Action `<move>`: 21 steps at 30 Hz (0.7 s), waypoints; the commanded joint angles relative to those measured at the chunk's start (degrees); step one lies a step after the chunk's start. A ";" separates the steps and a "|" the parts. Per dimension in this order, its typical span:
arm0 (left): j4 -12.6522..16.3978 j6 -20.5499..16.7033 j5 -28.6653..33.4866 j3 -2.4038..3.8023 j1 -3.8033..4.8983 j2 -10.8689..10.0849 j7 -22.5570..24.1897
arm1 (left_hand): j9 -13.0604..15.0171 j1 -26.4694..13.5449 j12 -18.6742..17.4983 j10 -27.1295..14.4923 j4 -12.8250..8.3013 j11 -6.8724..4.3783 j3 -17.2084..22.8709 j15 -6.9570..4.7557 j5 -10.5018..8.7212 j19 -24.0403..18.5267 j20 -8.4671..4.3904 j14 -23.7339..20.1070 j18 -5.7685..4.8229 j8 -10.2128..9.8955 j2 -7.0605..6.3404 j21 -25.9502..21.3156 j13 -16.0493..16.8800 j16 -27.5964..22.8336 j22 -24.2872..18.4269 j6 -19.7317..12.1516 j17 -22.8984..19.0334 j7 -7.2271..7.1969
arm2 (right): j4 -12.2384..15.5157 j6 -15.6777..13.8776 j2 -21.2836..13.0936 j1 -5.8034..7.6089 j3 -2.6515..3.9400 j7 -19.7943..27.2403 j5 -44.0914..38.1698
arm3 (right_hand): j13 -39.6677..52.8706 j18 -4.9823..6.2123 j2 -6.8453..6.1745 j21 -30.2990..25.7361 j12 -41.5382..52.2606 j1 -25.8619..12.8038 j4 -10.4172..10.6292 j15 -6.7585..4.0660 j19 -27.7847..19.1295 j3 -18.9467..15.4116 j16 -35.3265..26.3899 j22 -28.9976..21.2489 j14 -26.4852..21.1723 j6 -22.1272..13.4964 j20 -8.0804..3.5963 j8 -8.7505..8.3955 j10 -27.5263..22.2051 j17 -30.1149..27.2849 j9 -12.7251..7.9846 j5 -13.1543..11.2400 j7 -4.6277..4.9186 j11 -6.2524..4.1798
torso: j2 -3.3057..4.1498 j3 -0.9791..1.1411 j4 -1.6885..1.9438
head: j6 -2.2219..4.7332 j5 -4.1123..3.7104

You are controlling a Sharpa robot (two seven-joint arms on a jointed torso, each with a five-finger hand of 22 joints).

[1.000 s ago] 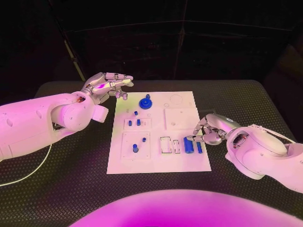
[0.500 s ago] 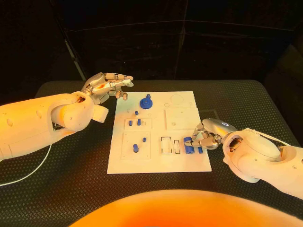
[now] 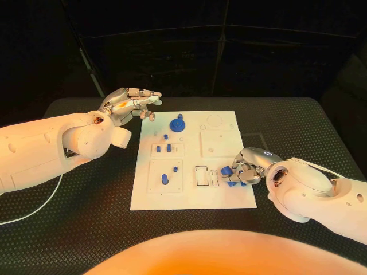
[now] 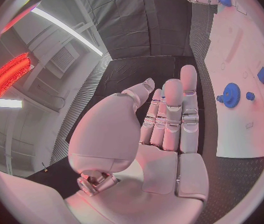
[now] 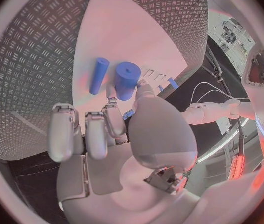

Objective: Assemble the parts on the task board

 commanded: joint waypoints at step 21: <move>-0.02 1.24 0.06 0.02 0.03 0.15 -0.07 | 0.03 -0.64 0.46 -0.35 0.06 0.10 -0.54 0.01 0.21 -0.10 0.45 -0.38 1.07 0.36 0.04 -0.30 0.06 -0.20 -0.12 -0.48 -0.14 0.16 | 2.07 -14.05 0.08 -1.09 -0.10 3.23 7.43 | 3.32 -1.10 4.21 1.84 1.46 4.60 -0.26 -0.66 2.17 0.04 1.45 3.51 4.87 1.93 -0.55 1.87 1.58 9.64 1.46 9.47 -1.15 -1.07 | -0.17 -0.05 -0.02 | 0.00 0.06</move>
